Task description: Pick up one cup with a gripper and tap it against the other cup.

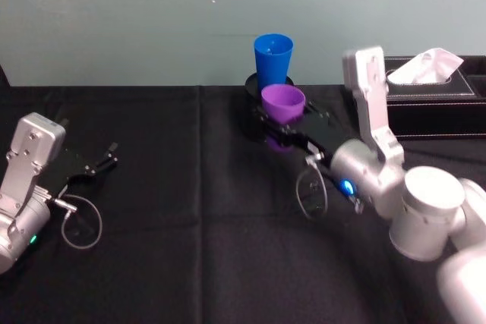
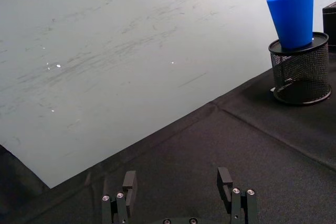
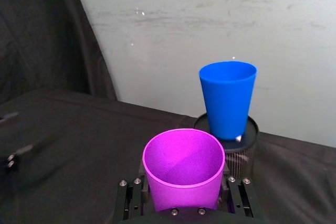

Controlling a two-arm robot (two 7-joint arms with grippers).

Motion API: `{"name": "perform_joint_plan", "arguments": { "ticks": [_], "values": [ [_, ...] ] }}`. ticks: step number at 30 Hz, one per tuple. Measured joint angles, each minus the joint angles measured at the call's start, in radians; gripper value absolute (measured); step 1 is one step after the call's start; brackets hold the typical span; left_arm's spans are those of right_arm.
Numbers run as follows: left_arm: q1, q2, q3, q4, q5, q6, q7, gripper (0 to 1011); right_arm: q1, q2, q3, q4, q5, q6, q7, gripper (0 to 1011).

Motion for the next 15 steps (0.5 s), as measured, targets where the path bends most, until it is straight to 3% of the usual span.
{"name": "perform_joint_plan", "arguments": {
  "ticks": [7, 8, 12, 15],
  "values": [
    [0.0, 0.0, 0.0, 0.0, 0.0, 0.0, 0.0, 1000, -0.144, 0.02, 0.004, -0.108, -0.063, -0.089, -0.05, 731],
    [0.0, 0.0, 0.0, 0.0, 0.0, 0.0, 0.0, 1000, -0.168, 0.021, -0.001, -0.113, -0.089, -0.113, -0.068, 731],
    [0.0, 0.0, 0.0, 0.0, 0.0, 0.0, 0.0, 1000, -0.197, 0.014, -0.012, -0.1, -0.139, -0.161, -0.101, 731],
    [0.0, 0.0, 0.0, 0.0, 0.0, 0.0, 0.0, 1000, -0.217, -0.008, -0.019, -0.052, -0.182, -0.218, -0.136, 731]
  ]
}}
